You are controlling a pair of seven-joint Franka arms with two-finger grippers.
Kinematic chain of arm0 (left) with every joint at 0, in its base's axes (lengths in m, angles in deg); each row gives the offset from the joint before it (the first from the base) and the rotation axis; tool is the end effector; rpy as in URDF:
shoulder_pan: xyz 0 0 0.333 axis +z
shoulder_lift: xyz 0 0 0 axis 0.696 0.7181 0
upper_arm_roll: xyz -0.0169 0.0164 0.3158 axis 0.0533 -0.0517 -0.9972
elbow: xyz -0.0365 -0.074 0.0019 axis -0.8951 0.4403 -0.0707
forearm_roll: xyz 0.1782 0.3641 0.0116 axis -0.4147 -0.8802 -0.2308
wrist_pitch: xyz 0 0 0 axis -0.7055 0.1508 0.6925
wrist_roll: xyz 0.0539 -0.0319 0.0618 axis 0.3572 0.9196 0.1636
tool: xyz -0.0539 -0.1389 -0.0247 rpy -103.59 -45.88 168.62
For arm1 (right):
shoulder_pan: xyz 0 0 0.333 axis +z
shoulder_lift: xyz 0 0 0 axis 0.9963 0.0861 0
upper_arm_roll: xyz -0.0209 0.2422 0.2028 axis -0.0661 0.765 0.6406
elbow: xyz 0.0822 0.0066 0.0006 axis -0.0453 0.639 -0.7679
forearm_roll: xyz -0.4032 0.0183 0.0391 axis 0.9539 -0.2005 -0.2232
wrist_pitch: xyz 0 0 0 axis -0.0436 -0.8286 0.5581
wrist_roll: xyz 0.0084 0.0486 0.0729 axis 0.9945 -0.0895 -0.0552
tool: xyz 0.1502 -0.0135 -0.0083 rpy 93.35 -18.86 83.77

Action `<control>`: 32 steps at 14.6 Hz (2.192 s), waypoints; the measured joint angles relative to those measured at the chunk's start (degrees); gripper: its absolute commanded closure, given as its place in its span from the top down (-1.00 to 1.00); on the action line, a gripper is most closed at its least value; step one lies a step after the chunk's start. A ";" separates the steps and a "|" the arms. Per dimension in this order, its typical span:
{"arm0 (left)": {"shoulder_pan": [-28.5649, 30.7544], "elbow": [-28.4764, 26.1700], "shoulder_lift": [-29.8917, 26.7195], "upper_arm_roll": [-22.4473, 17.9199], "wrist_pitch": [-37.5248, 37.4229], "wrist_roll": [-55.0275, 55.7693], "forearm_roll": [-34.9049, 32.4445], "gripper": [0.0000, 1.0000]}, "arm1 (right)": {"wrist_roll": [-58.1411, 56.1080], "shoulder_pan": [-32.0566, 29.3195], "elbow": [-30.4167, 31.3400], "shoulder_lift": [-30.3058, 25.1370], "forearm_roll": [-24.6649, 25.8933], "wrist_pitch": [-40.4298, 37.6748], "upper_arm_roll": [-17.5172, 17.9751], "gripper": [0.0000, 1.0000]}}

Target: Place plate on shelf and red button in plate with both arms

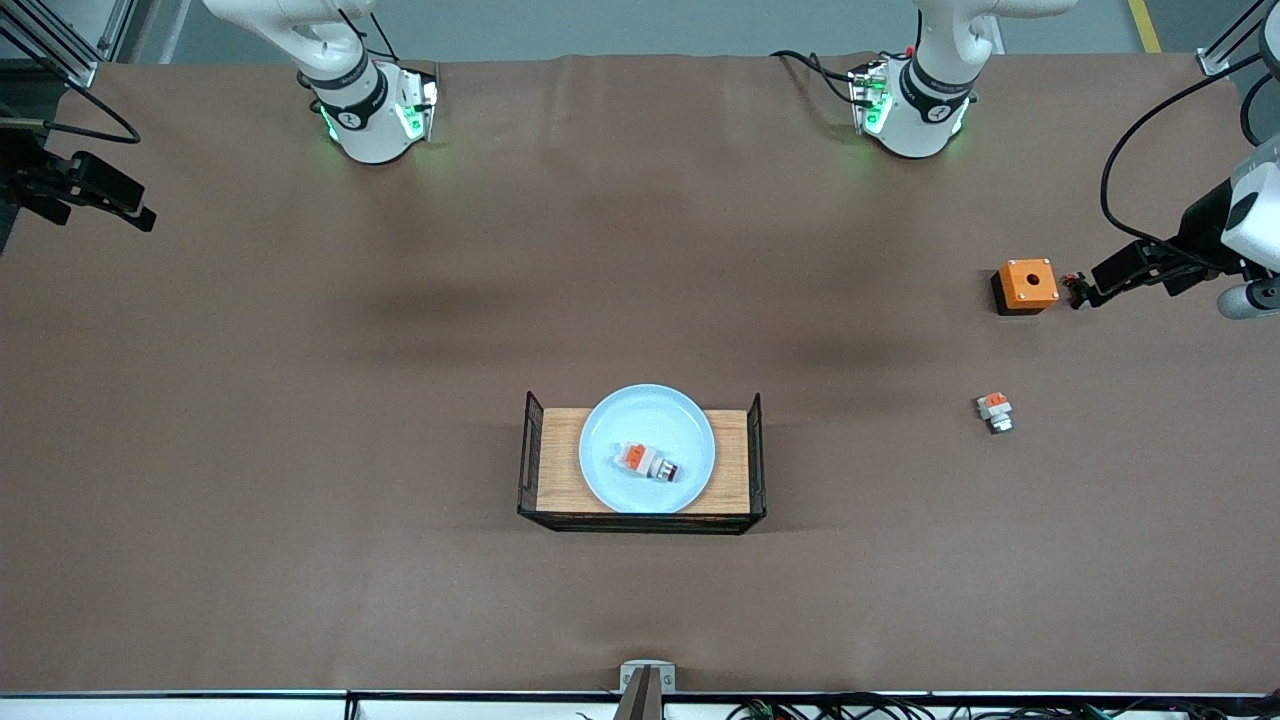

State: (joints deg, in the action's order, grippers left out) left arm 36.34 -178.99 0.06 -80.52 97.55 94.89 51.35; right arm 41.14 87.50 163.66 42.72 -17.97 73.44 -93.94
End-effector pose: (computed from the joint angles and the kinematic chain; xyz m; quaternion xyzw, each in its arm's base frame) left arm 0.5618 0.0041 0.5253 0.9969 0.0694 0.0299 0.0225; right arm 0.5158 -0.0186 0.6046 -0.9984 0.0521 0.0184 0.0128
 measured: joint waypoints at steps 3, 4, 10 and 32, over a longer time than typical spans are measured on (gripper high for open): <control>-0.35 2.35 -0.01 0.20 0.15 -0.05 0.00 1.00 | -0.22 0.01 0.00 0.00 0.00 -0.07 0.12 1.00; -0.52 3.30 -0.02 0.24 0.15 -0.12 0.00 1.00 | -0.50 0.01 0.00 0.00 0.00 -0.08 0.12 1.00; -1.93 6.91 0.16 0.65 -2.69 -0.13 0.00 1.00 | -2.59 0.00 0.00 0.00 0.00 -0.30 0.07 1.00; -2.03 10.18 2.03 1.56 -5.43 -0.13 0.00 1.00 | -5.68 -0.09 0.00 -0.01 1.07 -1.08 -0.25 1.00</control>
State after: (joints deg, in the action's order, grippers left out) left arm 34.31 -168.81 2.09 -78.96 92.12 94.76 51.35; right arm 35.46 87.41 163.66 42.71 -16.90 72.36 -94.19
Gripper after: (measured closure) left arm 0.000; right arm 0.000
